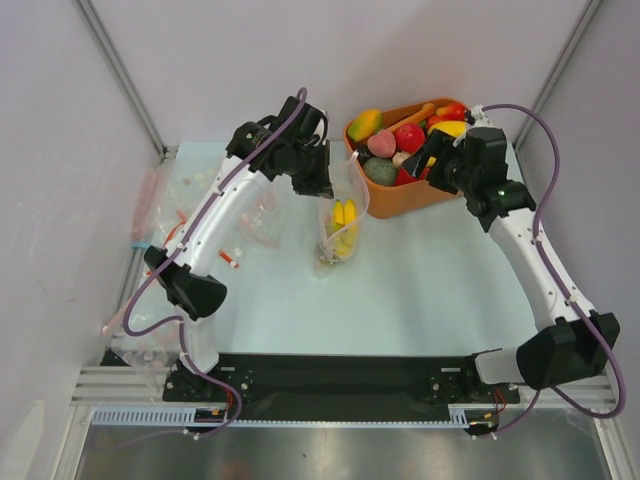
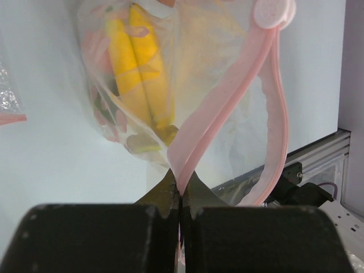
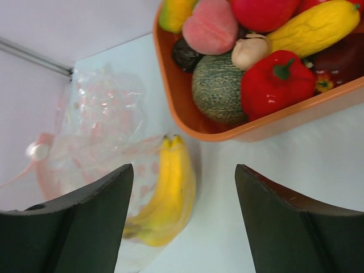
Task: Place the food in the zip-top bag and seal the zipper
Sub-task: Pick up the fake vegetable from the bin.
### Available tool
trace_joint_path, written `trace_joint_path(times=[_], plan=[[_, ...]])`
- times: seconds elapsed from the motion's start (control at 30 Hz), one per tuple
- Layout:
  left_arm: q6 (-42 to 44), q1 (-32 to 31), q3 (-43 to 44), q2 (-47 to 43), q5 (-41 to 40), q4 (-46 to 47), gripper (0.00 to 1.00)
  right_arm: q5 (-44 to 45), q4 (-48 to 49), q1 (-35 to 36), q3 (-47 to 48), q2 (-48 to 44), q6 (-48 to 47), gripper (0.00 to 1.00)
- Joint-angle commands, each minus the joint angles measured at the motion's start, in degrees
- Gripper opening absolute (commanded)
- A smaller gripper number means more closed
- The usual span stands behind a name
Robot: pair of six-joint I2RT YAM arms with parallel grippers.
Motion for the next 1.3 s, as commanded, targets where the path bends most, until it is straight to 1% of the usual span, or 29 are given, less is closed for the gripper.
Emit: trace_joint_path(times=[0.0, 0.27, 0.37, 0.57, 0.7, 0.77, 0.87, 0.93, 0.97, 1.0, 1.07, 1.17, 1.27], plan=[[-0.4, 0.0, 3.7, 0.2, 3.2, 2.3, 0.0, 3.8, -2.8, -1.4, 4.2, 5.8, -1.9, 0.79], [-0.4, 0.0, 3.8, 0.5, 4.1, 2.7, 0.0, 9.7, -10.4, -2.5, 15.5, 18.5, -5.0, 0.87], [-0.1, 0.0, 3.9, 0.5, 4.2, 2.6, 0.0, 12.6, -11.3, -2.6, 18.3, 22.2, -7.2, 0.89], [0.3, 0.0, 3.8, 0.2, 4.4, 2.7, 0.0, 15.4, -11.1, -2.6, 23.2, 27.8, -13.1, 0.93], [1.0, 0.0, 2.6, 0.0, 4.5, 2.5, 0.0, 14.3, -8.9, -2.6, 24.7, 30.2, -17.5, 0.96], [1.4, 0.0, 2.0, -0.2, 4.5, 2.7, 0.0, 12.9, -9.8, -2.6, 27.7, 32.0, -19.2, 0.97], [1.8, 0.0, 1.8, -0.2, 4.8, 3.3, 0.0, 10.0, -15.3, -2.6, 35.7, 38.2, -20.3, 0.98], [1.8, 0.0, 2.1, 0.1, 5.7, 3.2, 0.0, 7.4, -20.8, -2.6, 39.6, 42.2, -21.4, 0.98], [1.8, 0.0, 2.1, 0.0, 5.9, 3.2, 0.0, 6.8, -22.3, -2.5, 42.9, 43.3, -21.5, 0.98], [1.8, 0.0, 2.1, 0.0, 6.1, 3.2, 0.0, 6.1, -24.7, -2.5, 43.9, 44.0, -22.0, 0.99], [1.8, 0.0, 2.0, 0.0, 6.2, 3.2, 0.0, 6.2, -25.9, -2.2, 44.4, 44.6, -22.4, 0.99], [2.4, 0.0, 2.0, -0.2, 6.0, 2.9, 0.0, 7.6, -26.4, -1.9, 42.6, 43.8, -22.8, 1.0], [2.8, 0.0, 2.2, -0.5, 5.7, 2.5, 0.0, 8.9, -29.1, -1.6, 42.4, 43.7, -23.1, 1.0]])
